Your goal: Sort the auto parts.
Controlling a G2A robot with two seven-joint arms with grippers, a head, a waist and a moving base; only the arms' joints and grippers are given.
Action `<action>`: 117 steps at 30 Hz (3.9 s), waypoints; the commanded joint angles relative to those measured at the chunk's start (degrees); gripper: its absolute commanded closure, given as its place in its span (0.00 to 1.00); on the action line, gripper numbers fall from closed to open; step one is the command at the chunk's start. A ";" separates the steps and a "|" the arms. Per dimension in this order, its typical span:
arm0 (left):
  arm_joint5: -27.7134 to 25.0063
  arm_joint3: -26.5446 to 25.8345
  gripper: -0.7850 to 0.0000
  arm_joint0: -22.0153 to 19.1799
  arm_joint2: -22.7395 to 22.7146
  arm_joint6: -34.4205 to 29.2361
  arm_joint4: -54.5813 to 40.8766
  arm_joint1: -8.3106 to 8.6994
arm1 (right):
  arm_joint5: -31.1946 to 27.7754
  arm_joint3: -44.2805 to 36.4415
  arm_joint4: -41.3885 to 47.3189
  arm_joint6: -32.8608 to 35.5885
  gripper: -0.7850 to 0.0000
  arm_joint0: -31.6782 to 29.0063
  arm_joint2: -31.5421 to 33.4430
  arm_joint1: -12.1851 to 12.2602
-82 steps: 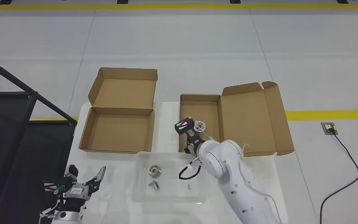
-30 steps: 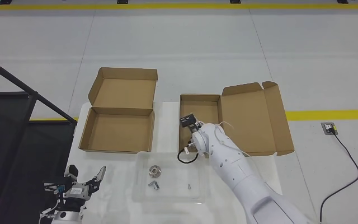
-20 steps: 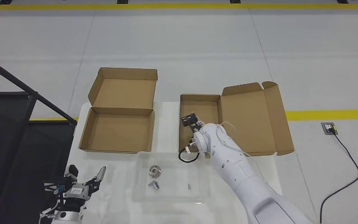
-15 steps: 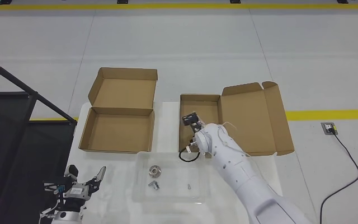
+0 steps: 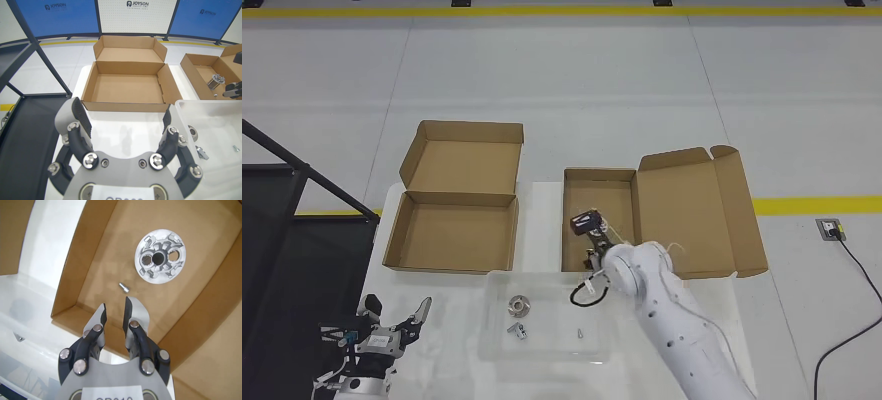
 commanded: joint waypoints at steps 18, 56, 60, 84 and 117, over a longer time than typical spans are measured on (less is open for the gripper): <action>0.00 0.00 0.00 0.00 0.00 0.00 0.00 0.00 | -11.69 -26.69 2.98 19.52 0.60 -16.00 -4.99 2.28; 0.00 0.00 0.00 0.00 0.00 0.00 0.00 0.00 | 6.93 -0.79 7.41 19.46 0.64 -5.82 -11.35 -0.79; 0.00 0.00 0.00 0.00 0.00 0.00 0.00 0.00 | 6.95 0.12 7.71 19.30 0.66 -5.56 -11.29 -0.84; 0.00 0.00 0.00 0.00 0.00 0.00 0.00 0.00 | 6.32 -6.17 6.38 17.41 1.00 -6.55 -8.63 -0.03; 0.00 0.00 0.00 0.00 0.00 0.00 0.00 0.00 | 6.74 9.78 1.02 1.48 1.00 9.73 -0.94 0.34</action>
